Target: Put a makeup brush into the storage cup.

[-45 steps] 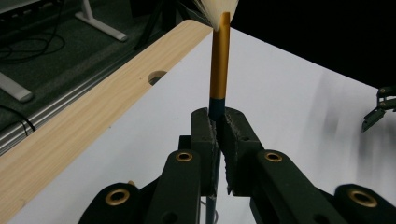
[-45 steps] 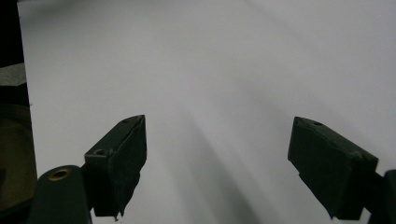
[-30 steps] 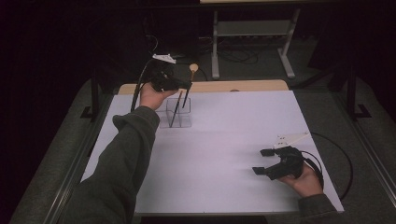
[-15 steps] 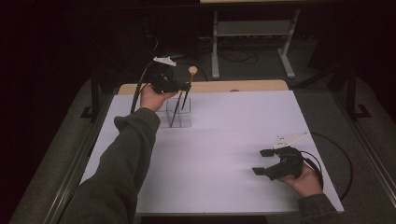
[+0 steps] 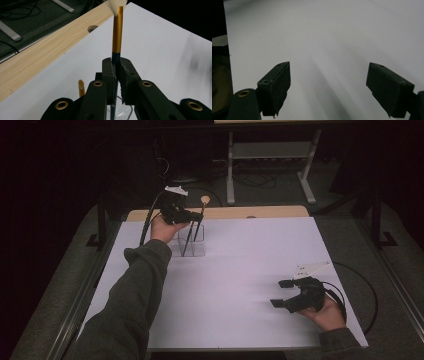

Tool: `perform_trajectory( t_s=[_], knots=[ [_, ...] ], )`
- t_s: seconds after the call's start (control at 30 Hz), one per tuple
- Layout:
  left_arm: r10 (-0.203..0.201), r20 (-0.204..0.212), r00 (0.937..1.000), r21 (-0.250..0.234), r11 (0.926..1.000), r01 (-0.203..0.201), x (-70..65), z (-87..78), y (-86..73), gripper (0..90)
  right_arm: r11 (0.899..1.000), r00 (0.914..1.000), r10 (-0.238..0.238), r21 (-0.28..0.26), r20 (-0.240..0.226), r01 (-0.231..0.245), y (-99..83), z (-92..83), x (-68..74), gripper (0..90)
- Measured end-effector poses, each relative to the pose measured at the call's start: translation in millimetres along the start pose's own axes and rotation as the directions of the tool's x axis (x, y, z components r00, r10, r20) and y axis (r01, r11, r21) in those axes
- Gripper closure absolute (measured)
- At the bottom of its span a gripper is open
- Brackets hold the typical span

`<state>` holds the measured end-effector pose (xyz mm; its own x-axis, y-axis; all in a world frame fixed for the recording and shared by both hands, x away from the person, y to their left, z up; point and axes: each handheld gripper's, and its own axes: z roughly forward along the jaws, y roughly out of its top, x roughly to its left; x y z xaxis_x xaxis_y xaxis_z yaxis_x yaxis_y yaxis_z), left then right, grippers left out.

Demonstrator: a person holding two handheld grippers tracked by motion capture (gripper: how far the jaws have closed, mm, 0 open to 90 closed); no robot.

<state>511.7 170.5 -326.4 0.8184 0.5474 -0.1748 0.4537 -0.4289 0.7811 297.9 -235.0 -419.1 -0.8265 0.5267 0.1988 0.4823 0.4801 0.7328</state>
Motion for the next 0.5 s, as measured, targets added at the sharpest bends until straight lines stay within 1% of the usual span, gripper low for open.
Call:
perform_trajectory(
  t_s=[0.03, 0.07, 0.1, 0.13, 0.17, 0.2, 0.23, 0.27, 0.3, 0.4, 0.47, 0.5],
  knots=[
    [-0.003, -0.003, 1.0000, 0.002, 1.0000, 0.003, 0.2, 0.2, -0.9, 82.8, 1.000, 1.0000, 0.000, 0.000, 0.000, 0.000, 0.0, 0.0, 0.0, 18.6],
    [0.006, -0.006, 1.0000, 0.012, 0.9999, -0.006, 1.2, 0.0, -1.8, 82.7, 1.000, 1.0000, 0.001, 0.001, 0.000, -0.001, 0.0, 0.2, 0.1, 18.6],
    [-0.001, -0.008, 1.0000, 0.009, 1.0000, 0.001, 1.1, 0.8, -3.1, 82.7, 1.000, 1.0000, 0.002, 0.002, 0.001, -0.002, 0.0, 0.4, 0.0, 18.6],
    [0.008, -0.009, 0.9999, 0.021, 0.9998, -0.008, 2.2, 0.7, -4.1, 82.6, 1.000, 1.0000, 0.007, 0.006, -0.001, -0.007, 0.2, 0.4, 0.4, 18.6],
    [-0.001, -0.006, 1.0000, 0.015, 0.9999, 0.001, 1.9, 1.8, -5.3, 82.6, 1.000, 1.0000, 0.003, 0.004, 0.000, -0.003, 0.2, 0.8, 0.2, 18.6],
    [0.002, -0.008, 1.0000, 0.020, 0.9998, -0.001, 2.6, 2.2, -6.4, 82.6, 1.000, 1.0000, 0.003, 0.005, -0.001, -0.003, 0.3, 0.9, 0.3, 18.6],
    [-0.004, -0.010, 0.9999, 0.022, 0.9998, 0.005, 2.6, 2.4, -7.2, 82.6, 1.000, 1.0000, 0.001, 0.005, -0.002, -0.001, 0.2, 1.1, 0.3, 18.6],
    [0.000, -0.009, 1.0000, 0.024, 0.9997, 0.000, 3.4, 2.3, -8.0, 82.6, 1.000, 1.0000, 0.005, 0.008, -0.005, -0.005, 0.1, 1.3, 0.5, 18.6],
    [-0.005, -0.008, 1.0000, 0.019, 0.9998, 0.006, 3.0, 2.8, -8.8, 82.6, 1.000, 1.0000, 0.002, 0.009, -0.006, -0.002, -0.1, 1.8, 0.3, 18.6],
    [-0.004, -0.012, 0.9999, 0.025, 0.9997, 0.005, 3.5, 3.6, -10.8, 82.6, 1.000, 1.0000, 0.004, 0.011, -0.008, -0.004, 0.1, 2.5, 0.9, 18.6],
    [-0.011, -0.012, 0.9999, 0.029, 0.9995, 0.011, 4.2, 3.9, -11.7, 82.6, 1.000, 1.0000, -0.002, 0.011, -0.007, 0.002, 0.0, 2.9, 0.9, 18.6],
    [-0.020, -0.012, 0.9997, 0.027, 0.9994, 0.021, 3.2, 4.8, -12.0, 82.6, 1.000, 1.0000, -0.002, 0.012, -0.007, 0.002, 0.0, 3.2, 0.8, 18.6]
  ],
)
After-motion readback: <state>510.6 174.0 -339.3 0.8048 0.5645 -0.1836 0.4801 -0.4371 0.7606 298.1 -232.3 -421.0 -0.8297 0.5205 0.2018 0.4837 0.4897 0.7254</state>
